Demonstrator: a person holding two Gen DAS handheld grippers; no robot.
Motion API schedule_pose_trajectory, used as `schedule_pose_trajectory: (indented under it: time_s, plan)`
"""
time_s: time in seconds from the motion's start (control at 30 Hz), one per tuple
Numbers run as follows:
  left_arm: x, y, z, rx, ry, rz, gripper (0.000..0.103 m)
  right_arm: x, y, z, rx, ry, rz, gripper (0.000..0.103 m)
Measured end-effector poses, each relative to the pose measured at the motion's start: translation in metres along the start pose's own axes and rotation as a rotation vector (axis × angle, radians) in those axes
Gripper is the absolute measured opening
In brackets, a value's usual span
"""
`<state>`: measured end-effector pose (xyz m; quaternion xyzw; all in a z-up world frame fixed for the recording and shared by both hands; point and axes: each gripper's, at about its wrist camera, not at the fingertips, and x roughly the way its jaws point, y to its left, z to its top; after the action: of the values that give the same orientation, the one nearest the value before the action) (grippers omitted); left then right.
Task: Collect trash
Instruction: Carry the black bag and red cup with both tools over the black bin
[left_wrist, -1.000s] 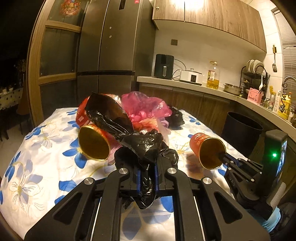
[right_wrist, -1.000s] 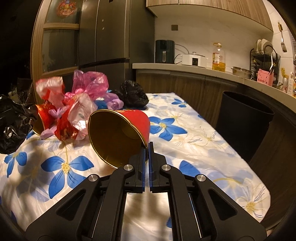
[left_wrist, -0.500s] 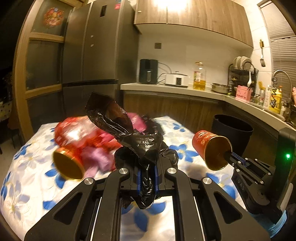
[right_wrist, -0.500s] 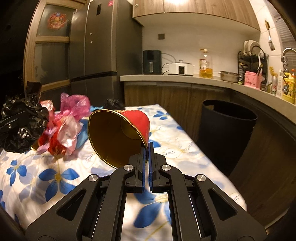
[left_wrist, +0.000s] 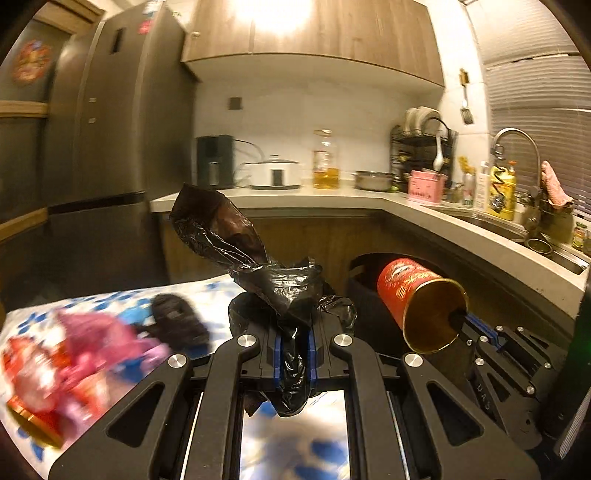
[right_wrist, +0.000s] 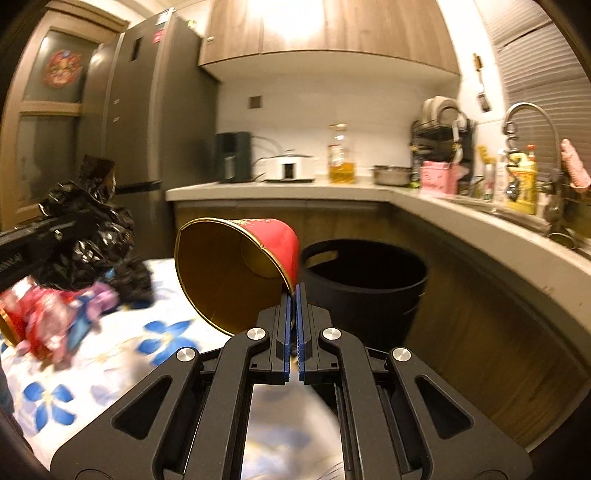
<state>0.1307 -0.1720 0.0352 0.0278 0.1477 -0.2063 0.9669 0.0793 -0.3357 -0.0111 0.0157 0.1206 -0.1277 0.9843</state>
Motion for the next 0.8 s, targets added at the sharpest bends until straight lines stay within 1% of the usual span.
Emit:
schedule_pose_trajectory:
  time_s: [0.13,0.37,0.53,0.8]
  plan:
    - [0.035,-0.026,0.014,0.021,0.008,-0.055,0.010,0.016,-0.031,0.012,0.018,-0.015,-0.060,0.003]
    - [0.090,-0.069,0.026,0.045,0.018,-0.126,0.010,0.050,-0.077,0.027,0.062,-0.030,-0.141,0.003]
    - [0.128,-0.095,0.026,0.056,0.052,-0.178,0.010,0.075,-0.097,0.030,0.085,-0.019,-0.166,0.003]
    - [0.166,-0.122,0.020,0.081,0.072,-0.207,0.011,0.105,-0.117,0.026,0.118,0.007,-0.154,0.003]
